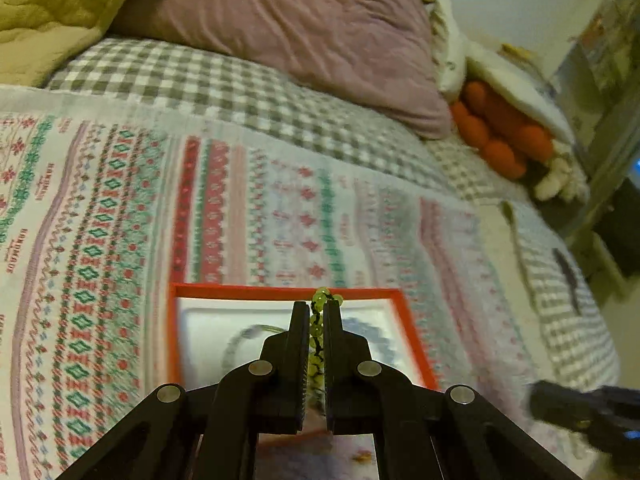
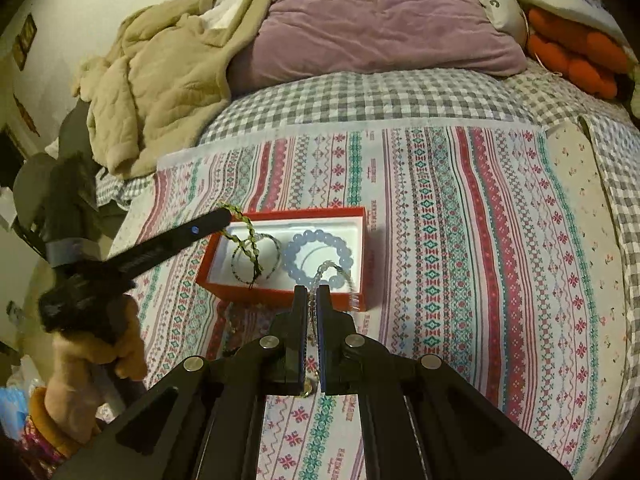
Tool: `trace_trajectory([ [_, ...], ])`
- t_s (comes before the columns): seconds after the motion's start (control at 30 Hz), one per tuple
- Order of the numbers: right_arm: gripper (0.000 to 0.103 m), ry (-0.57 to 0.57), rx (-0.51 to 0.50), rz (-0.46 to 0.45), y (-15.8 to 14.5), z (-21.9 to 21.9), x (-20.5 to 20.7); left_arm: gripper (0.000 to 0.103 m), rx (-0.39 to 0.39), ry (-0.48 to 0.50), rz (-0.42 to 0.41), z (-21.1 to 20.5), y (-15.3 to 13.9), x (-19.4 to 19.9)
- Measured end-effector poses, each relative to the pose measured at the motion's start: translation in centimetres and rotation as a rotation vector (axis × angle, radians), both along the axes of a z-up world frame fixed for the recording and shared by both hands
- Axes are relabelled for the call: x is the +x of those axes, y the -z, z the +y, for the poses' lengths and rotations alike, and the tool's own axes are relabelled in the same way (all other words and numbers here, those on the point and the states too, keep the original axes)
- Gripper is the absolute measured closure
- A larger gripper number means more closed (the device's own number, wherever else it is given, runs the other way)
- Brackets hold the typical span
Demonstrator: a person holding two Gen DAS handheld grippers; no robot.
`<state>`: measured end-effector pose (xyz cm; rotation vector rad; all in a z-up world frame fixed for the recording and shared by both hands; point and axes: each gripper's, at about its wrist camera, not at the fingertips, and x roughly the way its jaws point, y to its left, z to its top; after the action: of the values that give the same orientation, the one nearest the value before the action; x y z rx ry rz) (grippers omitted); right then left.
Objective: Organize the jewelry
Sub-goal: 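Carry both bracelets into the red box and open both grippers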
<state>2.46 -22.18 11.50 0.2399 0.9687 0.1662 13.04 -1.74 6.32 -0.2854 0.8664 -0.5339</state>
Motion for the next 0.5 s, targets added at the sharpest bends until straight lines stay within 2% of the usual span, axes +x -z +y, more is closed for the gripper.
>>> trace_trajectory([
  [0.23,0.099,-0.014,-0.009,-0.035,-0.5,1.3,1.5,0.103,0.165,-0.032,-0.01,-0.4,2.5,1.0],
  [0.43,0.099,-0.049,-0.015,-0.061,-0.4,3.3,3.9,0.101,0.246,-0.043,0.0,-0.2,2.9,0.8],
  [0.47,0.099,-0.058,-0.012,-0.06,-0.2,3.7,4.4,0.099,0.25,-0.039,-0.001,-0.1,2.9,0.7],
  [0.5,0.099,-0.067,-0.009,-0.058,0.1,4.1,4.8,0.092,0.257,-0.038,-0.006,0.0,2.7,0.5],
])
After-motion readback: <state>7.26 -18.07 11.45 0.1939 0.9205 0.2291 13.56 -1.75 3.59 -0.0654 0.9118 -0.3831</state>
